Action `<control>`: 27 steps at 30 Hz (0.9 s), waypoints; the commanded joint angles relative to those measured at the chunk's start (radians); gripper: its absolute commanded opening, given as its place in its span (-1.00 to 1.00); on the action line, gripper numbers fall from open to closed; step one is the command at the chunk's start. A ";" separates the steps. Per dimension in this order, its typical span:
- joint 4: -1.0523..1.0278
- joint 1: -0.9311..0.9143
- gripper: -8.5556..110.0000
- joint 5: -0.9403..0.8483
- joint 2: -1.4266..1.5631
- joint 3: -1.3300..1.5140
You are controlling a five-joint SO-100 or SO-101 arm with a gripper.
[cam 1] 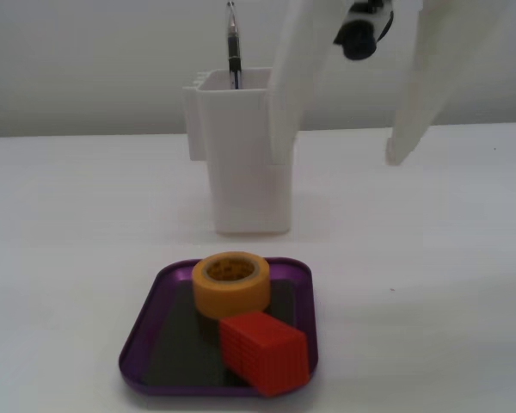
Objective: Pick up the red cube and place it in the box.
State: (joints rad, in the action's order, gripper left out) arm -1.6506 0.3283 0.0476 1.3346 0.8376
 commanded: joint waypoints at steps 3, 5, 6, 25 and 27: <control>-0.032 -0.005 -0.52 -0.006 0.278 0.034; -0.032 -0.005 -0.52 -0.006 0.364 0.101; -0.032 -0.006 -0.52 -0.005 0.407 0.147; 0.227 -0.141 -0.52 0.028 1.210 1.233; 0.267 -0.155 -0.52 0.026 1.275 1.336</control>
State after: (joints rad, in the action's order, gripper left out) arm -1.4343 0.1779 0.0782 2.5203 2.0678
